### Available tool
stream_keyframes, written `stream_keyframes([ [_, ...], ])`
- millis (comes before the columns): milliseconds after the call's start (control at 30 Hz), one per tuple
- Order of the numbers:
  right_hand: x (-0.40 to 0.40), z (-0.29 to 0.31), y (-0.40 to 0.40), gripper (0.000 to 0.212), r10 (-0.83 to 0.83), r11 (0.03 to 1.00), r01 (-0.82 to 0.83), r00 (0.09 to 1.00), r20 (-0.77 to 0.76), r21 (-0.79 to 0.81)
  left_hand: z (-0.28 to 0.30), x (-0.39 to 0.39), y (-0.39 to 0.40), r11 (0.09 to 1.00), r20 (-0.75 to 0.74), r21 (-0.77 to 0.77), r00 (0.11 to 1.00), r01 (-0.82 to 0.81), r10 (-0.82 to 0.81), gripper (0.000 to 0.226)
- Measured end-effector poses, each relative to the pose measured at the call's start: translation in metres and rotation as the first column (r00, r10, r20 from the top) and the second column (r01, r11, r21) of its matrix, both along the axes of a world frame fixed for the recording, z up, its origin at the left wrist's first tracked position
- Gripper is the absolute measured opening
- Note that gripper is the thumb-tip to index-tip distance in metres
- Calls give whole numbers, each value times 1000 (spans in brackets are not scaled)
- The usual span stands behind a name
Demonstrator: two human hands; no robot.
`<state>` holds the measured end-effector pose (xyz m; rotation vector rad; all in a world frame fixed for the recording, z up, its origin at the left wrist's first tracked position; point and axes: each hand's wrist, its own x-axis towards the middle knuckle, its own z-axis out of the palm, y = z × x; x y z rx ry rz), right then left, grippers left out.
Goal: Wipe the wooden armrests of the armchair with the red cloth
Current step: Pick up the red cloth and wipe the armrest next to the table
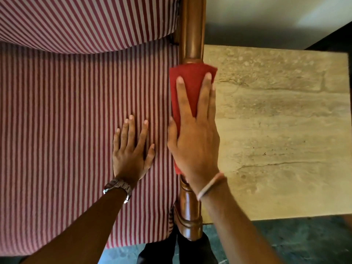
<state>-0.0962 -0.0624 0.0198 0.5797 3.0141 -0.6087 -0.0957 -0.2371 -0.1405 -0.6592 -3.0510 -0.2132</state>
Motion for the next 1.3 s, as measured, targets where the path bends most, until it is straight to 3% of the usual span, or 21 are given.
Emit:
stream_keyframes([
  [167, 65, 1, -20, 73, 28, 999, -28, 999, 27, -30, 1, -2, -3, 1000, -1, -12, 1000, 1, -1, 69],
  [400, -44, 1, 23, 82, 49, 998, -50, 998, -34, -27, 2, -1, -2, 1000, 29, -13, 999, -15, 16, 68],
  [533, 34, 2, -7, 80, 58, 998, -58, 998, -2, -31, 3, -2, 0, 1000, 13, 4, 1000, -10, 10, 68],
  [633, 84, 1, -23, 90, 70, 997, -69, 997, 29, -18, 2, -1, 0, 1000, 13, 23, 1000, -10, 10, 68],
  [867, -42, 0, 14, 88, 35, 998, -35, 999, -14, 46, 1, -1, -1, 1000, 4, -19, 1000, -15, 15, 69],
  [1000, 18, 1, -6, 82, 36, 999, -36, 999, -2, 2, 1, -1, -2, 1000, 1, 5, 1000, -18, 18, 69],
  [1100, 78, 3, -24, 94, 60, 998, -62, 997, 47, 33, -1, 0, -1, 1000, -15, 21, 1000, -9, 10, 68],
  [1300, -11, 2, -3, 94, 34, 996, -39, 998, 57, 86, -4, 1, -2, 1000, -5, -2, 1000, -28, 28, 69],
])
